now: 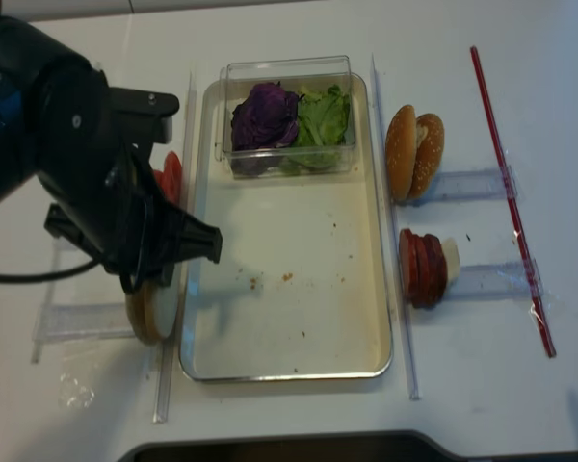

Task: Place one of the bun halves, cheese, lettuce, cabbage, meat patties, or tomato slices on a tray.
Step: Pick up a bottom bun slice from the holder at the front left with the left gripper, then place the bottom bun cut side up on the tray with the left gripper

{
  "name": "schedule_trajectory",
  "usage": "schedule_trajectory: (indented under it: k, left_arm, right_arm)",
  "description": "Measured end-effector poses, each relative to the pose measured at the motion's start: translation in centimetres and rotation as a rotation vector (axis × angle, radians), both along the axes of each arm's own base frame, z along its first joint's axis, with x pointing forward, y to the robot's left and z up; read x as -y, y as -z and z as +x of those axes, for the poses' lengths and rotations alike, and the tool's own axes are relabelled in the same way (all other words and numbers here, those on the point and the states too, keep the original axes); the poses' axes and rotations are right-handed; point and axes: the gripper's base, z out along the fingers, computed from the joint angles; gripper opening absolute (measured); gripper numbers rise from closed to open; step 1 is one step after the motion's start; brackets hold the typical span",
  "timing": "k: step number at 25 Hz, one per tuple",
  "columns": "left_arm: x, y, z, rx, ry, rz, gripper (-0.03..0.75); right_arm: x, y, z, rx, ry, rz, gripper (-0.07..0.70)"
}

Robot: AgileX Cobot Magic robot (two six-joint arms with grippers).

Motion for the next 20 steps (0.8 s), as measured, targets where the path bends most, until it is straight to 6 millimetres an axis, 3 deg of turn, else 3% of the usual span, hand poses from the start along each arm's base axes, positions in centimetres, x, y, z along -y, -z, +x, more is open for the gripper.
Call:
schedule_trajectory:
  k: [7, 14, 20]
  left_arm:
    - [0.2, -1.6, 0.0, 0.078, -0.002, -0.067, 0.090]
    - [2.0, -2.1, 0.4, 0.137, 0.045, -0.259, 0.090]
    - [2.5, -2.5, 0.8, 0.194, 0.044, -0.323, 0.088]
  right_arm:
    - [0.0, 0.0, 0.0, 0.000, 0.000, 0.000, 0.689]
    - [0.0, 0.0, 0.0, 0.000, 0.000, 0.000, 0.689]
    - [0.0, 0.0, 0.0, 0.000, 0.000, 0.000, 0.689]
